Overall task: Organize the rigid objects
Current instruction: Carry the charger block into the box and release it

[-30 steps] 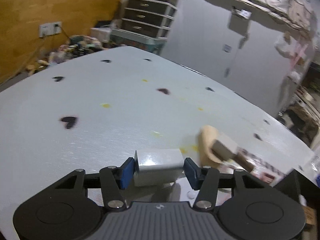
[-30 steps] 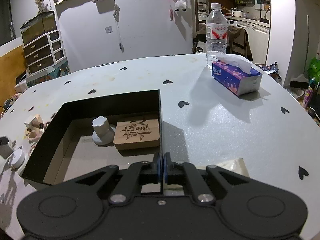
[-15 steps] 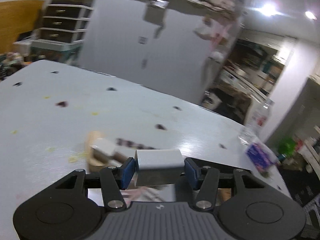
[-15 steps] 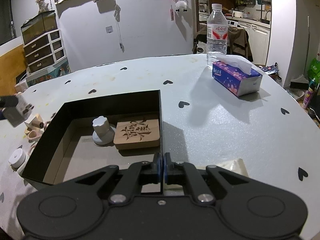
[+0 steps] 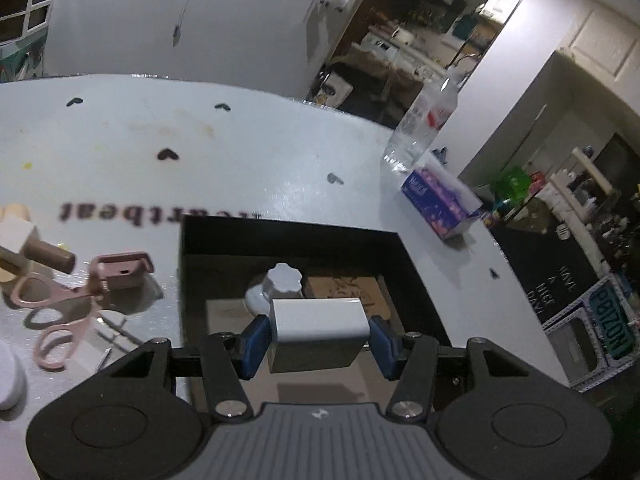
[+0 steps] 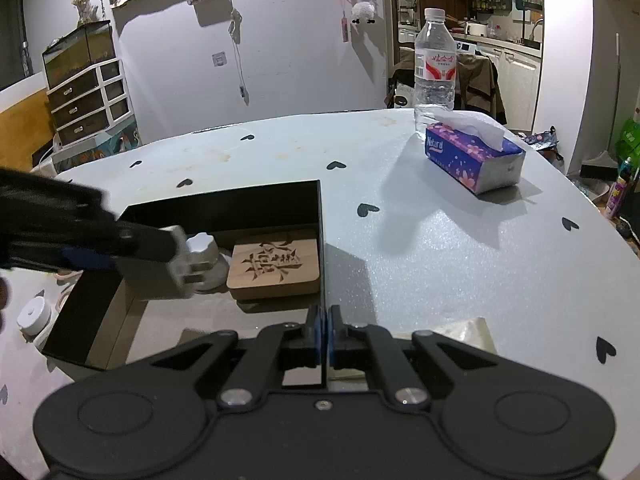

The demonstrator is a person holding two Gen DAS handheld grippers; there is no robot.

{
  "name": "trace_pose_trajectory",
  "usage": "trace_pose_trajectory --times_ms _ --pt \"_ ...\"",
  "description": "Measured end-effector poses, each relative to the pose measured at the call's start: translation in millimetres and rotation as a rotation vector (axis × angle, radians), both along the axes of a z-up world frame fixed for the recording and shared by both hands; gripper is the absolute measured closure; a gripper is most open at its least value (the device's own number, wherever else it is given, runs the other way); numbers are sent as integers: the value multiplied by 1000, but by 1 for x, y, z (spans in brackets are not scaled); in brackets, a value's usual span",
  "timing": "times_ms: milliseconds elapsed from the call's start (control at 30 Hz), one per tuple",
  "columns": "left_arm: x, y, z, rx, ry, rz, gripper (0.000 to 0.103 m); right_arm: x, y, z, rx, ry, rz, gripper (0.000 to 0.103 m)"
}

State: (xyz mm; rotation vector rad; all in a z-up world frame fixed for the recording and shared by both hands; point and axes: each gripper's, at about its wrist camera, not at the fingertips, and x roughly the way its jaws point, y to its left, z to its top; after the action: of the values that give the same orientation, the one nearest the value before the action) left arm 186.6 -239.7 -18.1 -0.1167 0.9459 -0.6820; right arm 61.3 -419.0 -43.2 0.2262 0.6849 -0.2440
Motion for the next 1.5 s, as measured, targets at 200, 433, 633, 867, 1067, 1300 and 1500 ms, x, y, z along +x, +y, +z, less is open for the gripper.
trace_pose_trajectory --times_ms 200,433,633,867,1067,1300,1500 --pt "10 -22 -11 57 8 19 49 -1 -1 0 5 -5 5 99" --pt "17 -24 -19 122 0 67 49 0 -3 -1 6 -10 6 99" --pt "15 -29 -18 126 -13 72 50 0 -3 -1 8 -11 5 99" --pt "13 -34 -20 127 0 45 45 -1 -3 -1 8 -11 5 99" --pt "9 -31 -18 126 -10 38 45 -1 -3 -1 7 -11 5 99" --pt "-5 -24 -8 132 -64 -2 36 -2 -5 0 11 -15 2 99" --pt "-22 -9 0 147 -134 -36 20 -1 -2 0 4 -13 -2 99"
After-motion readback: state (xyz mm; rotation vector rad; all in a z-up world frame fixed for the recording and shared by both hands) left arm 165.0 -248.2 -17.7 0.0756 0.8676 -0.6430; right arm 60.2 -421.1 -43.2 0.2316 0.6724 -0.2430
